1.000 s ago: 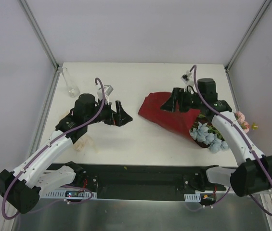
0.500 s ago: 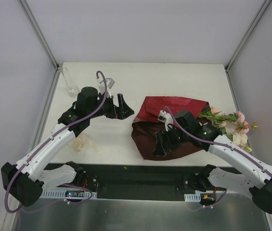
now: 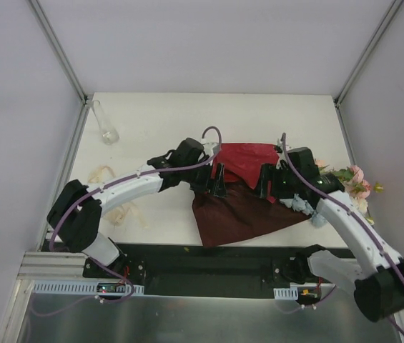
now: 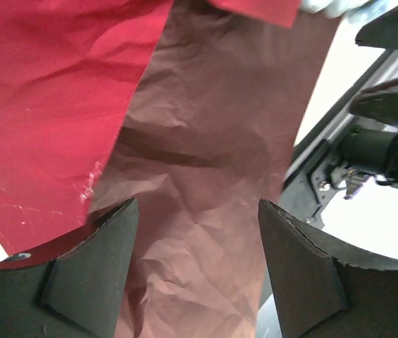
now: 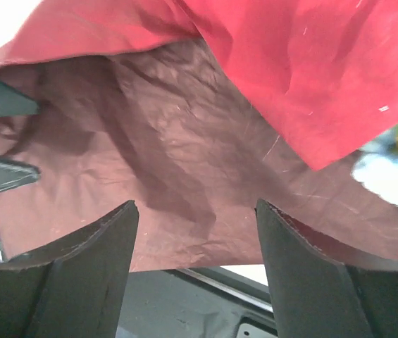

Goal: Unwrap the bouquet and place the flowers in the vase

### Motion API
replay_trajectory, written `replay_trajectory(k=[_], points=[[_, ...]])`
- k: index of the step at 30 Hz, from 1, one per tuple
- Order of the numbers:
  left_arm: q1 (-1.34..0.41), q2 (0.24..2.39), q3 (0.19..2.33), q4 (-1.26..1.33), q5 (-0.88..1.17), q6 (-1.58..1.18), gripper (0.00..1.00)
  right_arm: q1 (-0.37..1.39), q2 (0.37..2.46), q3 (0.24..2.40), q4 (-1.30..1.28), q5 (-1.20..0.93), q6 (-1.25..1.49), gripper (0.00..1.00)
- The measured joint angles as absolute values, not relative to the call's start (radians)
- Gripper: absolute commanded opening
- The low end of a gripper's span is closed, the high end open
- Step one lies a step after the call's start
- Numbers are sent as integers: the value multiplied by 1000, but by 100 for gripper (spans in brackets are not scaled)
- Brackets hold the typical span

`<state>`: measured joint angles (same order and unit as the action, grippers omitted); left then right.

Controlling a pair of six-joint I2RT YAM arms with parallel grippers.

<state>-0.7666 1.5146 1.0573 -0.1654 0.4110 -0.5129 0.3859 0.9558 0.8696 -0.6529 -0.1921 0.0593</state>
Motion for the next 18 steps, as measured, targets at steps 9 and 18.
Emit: replay_trajectory(k=[9,18], points=[[-783,1557,899,-105,353,-546,57,520,1198,659,-487,-104,200,62],[-799,1560,858,-16,347,-577,55,701,1435,740,-368,261,244,62]])
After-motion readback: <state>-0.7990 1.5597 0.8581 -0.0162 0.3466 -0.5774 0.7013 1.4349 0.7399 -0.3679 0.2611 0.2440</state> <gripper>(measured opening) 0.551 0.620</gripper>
